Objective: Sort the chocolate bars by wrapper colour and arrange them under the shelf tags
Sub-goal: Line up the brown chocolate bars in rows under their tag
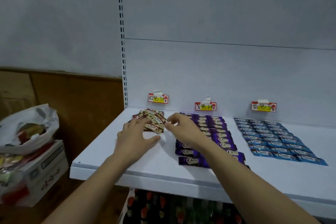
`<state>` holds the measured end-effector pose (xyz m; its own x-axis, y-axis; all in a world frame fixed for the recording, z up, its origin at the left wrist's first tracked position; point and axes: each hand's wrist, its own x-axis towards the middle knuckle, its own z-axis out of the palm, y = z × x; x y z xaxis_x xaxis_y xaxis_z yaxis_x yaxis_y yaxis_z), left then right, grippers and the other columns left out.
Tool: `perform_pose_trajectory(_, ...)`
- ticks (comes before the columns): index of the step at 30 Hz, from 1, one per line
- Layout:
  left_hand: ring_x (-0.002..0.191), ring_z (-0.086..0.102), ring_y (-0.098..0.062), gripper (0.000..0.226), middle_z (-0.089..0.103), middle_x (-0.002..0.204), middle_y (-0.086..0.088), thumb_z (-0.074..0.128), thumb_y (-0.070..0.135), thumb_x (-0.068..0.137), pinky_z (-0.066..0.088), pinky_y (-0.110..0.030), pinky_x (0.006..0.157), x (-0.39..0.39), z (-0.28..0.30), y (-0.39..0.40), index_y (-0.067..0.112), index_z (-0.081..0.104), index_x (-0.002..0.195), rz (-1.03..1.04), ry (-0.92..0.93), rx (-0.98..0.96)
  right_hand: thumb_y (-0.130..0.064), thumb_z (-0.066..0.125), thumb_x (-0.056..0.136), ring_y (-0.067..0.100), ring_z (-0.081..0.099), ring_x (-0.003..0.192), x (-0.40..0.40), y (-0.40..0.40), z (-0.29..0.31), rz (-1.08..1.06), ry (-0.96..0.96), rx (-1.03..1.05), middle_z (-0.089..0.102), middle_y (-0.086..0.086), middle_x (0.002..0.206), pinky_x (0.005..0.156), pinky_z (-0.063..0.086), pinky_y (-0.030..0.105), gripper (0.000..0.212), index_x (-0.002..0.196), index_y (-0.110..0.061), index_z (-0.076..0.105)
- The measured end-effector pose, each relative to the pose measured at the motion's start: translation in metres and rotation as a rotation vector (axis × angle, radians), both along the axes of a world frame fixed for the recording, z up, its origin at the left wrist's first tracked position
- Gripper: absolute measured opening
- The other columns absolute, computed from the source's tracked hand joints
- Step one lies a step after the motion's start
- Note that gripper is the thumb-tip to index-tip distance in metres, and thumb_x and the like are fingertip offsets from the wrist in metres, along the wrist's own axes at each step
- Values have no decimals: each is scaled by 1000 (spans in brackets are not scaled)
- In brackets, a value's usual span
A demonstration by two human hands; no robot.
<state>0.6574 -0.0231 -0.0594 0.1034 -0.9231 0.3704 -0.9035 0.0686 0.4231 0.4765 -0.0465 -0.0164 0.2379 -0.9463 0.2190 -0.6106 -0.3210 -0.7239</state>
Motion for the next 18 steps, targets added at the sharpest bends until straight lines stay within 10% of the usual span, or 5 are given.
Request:
perform_pose_trajectory(10, 149, -9, -26, 137, -8, 162, 3, 38, 103, 36, -2, -61, 113, 22, -13, -133, 42, -7, 150, -139, -102, 300, -47, 31, 100, 27, 28, 139, 80, -135, -26, -118, 153, 133, 34, 5, 151, 114, 24, 40, 52, 142, -20, 44)
perform_pose_trajectory(18, 131, 36, -18, 112, 42, 138, 9, 42, 92, 45, 20, -49, 112, 28, -11, -167, 31, 35, 138, -272, -135, 194, -17, 21, 104, 33, 48, 121, 95, -145, -26, -132, 152, 184, 54, 18, 132, 103, 37, 40, 42, 119, -2, 57)
